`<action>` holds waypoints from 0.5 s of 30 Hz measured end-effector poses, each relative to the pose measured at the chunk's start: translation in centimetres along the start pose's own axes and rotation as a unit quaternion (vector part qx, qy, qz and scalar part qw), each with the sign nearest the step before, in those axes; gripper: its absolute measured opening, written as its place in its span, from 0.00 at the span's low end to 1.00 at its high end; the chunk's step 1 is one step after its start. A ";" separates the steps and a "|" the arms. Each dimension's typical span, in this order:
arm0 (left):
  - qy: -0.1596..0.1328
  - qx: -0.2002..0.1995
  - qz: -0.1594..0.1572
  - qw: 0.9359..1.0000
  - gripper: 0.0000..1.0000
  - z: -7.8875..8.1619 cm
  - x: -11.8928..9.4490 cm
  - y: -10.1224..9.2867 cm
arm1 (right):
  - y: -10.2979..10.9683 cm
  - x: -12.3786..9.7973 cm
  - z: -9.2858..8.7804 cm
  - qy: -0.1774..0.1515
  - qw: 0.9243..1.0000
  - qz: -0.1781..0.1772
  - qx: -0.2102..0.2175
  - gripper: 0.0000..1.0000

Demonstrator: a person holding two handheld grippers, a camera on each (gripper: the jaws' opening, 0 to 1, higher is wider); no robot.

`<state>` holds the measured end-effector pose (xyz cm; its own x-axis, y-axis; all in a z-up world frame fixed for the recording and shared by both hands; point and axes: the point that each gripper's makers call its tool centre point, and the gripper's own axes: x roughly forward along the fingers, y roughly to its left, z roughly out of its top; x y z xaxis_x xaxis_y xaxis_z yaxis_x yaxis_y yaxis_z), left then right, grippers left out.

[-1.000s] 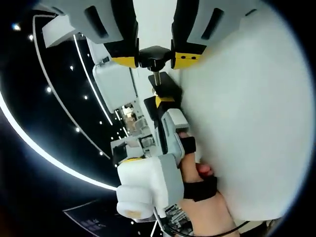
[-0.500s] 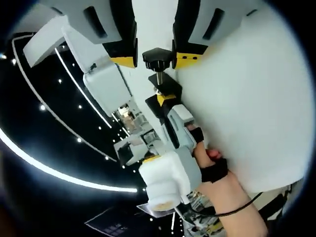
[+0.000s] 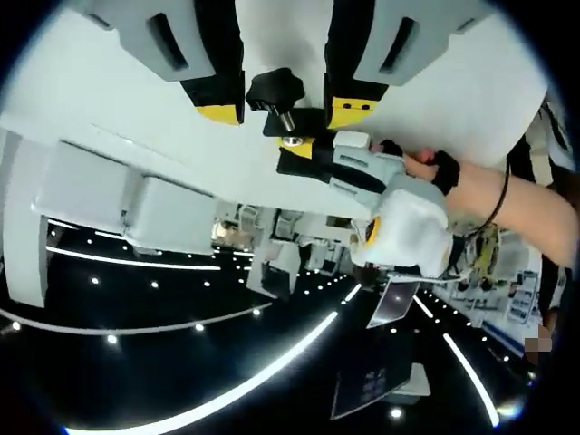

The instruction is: Clamp the fixed fixture on the desktop, loosen the retaining clip, secure it to the edge of the desk, and tighten the retaining clip.

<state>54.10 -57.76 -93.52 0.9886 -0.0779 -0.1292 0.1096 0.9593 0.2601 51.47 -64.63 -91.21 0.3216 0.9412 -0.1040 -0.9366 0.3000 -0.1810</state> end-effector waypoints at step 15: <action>0.000 0.003 0.002 1.000 0.09 0.0 -0.1 0.1 | -0.3 1.0 -1.0 0.017 1.000 0.000 -0.009 0.26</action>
<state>54.05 -57.68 -93.51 0.9891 -0.0732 -0.1281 0.1054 0.9582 0.2661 52.17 -63.89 -92.20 0.3264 0.9353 -0.1366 -0.9339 0.2968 -0.1993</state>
